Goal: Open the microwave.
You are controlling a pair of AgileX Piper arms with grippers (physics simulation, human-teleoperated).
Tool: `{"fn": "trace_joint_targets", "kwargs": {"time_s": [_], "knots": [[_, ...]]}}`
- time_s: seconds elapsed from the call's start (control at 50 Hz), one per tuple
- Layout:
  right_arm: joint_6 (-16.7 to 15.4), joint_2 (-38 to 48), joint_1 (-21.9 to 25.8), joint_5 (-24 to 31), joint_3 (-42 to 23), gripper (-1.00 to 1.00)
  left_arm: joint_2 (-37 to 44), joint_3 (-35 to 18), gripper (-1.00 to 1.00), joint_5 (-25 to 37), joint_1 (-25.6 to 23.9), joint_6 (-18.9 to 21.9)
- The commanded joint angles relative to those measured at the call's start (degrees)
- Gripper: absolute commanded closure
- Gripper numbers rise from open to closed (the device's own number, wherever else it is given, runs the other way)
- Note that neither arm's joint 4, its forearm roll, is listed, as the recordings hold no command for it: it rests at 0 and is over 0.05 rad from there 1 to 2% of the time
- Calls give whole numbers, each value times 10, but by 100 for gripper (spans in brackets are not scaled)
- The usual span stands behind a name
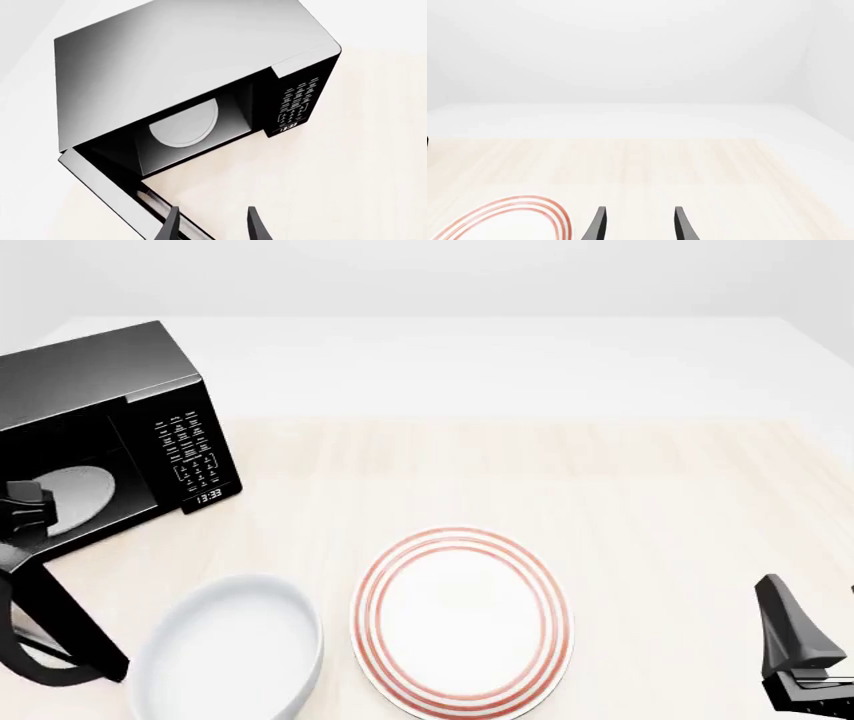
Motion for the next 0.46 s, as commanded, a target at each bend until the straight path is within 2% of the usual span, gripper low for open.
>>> {"fn": "trace_joint_targets", "kwargs": {"time_s": [0.02,0.46], "knots": [[0,0,0,0,0,-100,-14,17,-100,15,8,4],[0,0,0,0,0,-100,-36,19,-100,34,12,6]]}}
